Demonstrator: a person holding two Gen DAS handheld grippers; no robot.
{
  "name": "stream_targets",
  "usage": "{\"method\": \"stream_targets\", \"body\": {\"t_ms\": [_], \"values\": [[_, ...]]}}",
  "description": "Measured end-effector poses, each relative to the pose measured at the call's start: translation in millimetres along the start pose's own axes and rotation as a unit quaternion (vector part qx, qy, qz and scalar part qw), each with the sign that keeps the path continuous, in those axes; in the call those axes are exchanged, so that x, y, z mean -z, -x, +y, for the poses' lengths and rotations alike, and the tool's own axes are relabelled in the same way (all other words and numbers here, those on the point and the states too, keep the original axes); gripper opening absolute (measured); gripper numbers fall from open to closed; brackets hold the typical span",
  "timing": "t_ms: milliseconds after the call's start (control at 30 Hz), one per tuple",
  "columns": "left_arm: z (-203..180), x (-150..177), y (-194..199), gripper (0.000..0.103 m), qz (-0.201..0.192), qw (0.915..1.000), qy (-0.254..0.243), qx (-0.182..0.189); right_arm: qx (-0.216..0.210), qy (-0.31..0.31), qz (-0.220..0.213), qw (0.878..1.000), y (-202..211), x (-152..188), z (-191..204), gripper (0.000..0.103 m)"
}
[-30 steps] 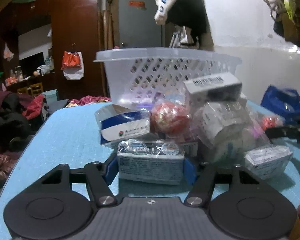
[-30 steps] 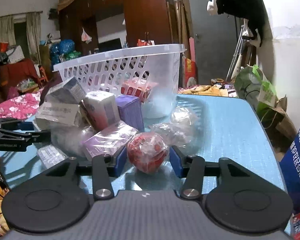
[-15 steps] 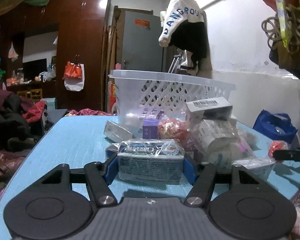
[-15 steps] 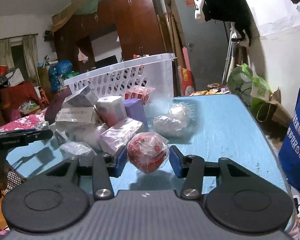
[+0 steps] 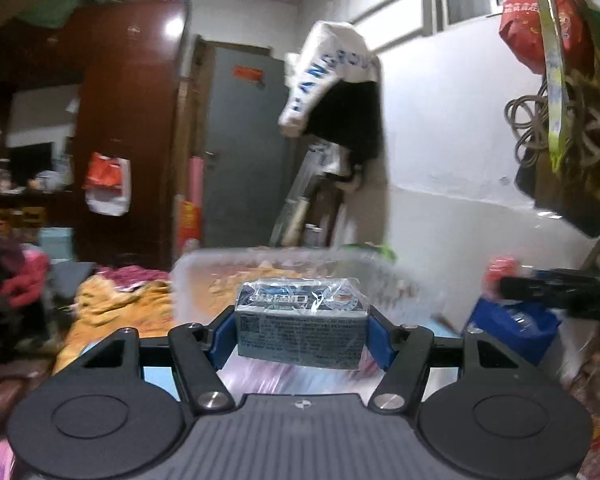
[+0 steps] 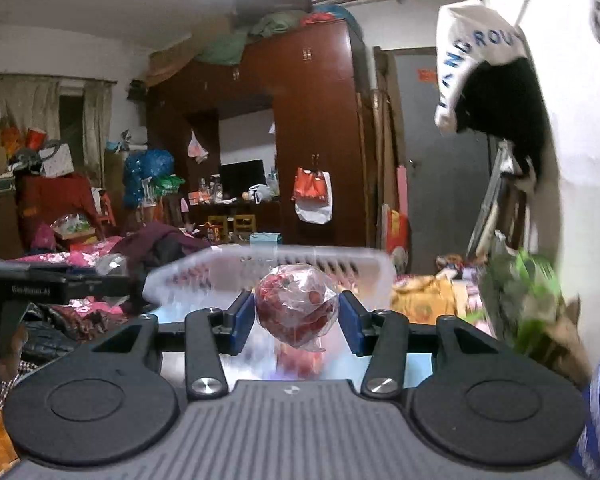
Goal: Organize objects
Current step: 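Move both items over the white basket and release them, then grasp the white barcode box with the left gripper while the right grasps the wrapped white box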
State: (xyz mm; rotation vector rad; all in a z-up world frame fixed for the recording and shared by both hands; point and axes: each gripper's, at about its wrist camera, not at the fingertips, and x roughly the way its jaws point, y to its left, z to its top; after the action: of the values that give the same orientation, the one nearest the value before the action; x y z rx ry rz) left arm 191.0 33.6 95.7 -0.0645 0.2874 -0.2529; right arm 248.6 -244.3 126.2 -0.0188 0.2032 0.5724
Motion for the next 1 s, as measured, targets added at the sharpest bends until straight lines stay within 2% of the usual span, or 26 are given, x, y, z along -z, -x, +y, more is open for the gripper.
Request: {"method": "stream_targets", "body": {"t_ms": [133, 200, 267, 300, 333, 367, 467, 567, 667, 800, 867, 1000], "values": [[-2.4, -45.6, -57.0, 0.068, 0.030, 0.9993, -0.002, -0.020, 0.010, 0.017, 0.017, 1.000, -58.2, -35.0, -0.9, 0.050], [0.7, -50.3, -83.0, 0.068, 0.054, 0.9981, 0.014, -0.027, -0.007, 0.005, 0.055, 0.998, -89.1, -37.4, -7.7, 0.050], [1.5, -45.8, -100.2, 0.069, 0.067, 0.9972, 0.018, -0.026, 0.007, 0.020, 0.068, 0.997, -107.3, -33.2, -5.0, 0.055], [1.8, -42.5, -104.3, 0.081, 0.066, 0.9972, 0.017, -0.031, 0.016, 0.031, 0.076, 0.997, -111.7, -30.3, -2.2, 0.060], [3.3, -39.0, -107.7, 0.097, 0.068, 0.9967, 0.018, -0.040, 0.023, 0.039, 0.079, 0.996, -113.8, -27.9, 0.5, 0.072], [4.5, -35.3, -109.9, 0.101, 0.069, 0.9961, 0.022, -0.050, 0.028, 0.036, 0.070, 0.996, -110.6, -24.4, 0.2, 0.084], [8.9, -27.8, -98.2, 0.101, 0.057, 0.9968, 0.028, -0.049, 0.015, 0.015, 0.039, 0.999, -84.7, -17.2, -4.1, 0.103], [4.9, -16.4, -71.2, 0.101, 0.042, 0.9983, 0.022, -0.034, 0.018, -0.001, 0.035, 0.999, -55.2, -4.9, -9.5, 0.103], [-7.5, 8.1, -40.8, 0.101, 0.024, 0.9995, 0.013, -0.014, 0.028, -0.018, 0.034, 0.999, -20.7, 27.1, -1.7, 0.103], [-21.8, 46.6, -21.3, 0.101, 0.041, 0.9984, 0.039, 0.010, 0.026, -0.057, 0.052, 0.997, 12.9, 79.3, 11.9, 0.103], [-28.9, 58.5, -15.7, 0.101, 0.040, 0.9983, 0.041, 0.010, 0.016, -0.084, 0.047, 0.995, 26.9, 99.9, 19.6, 0.103], [-36.2, 69.6, -3.0, 0.101, 0.027, 0.9991, 0.033, 0.000, 0.005, -0.101, 0.037, 0.994, 39.5, 115.1, 28.2, 0.103]]}}
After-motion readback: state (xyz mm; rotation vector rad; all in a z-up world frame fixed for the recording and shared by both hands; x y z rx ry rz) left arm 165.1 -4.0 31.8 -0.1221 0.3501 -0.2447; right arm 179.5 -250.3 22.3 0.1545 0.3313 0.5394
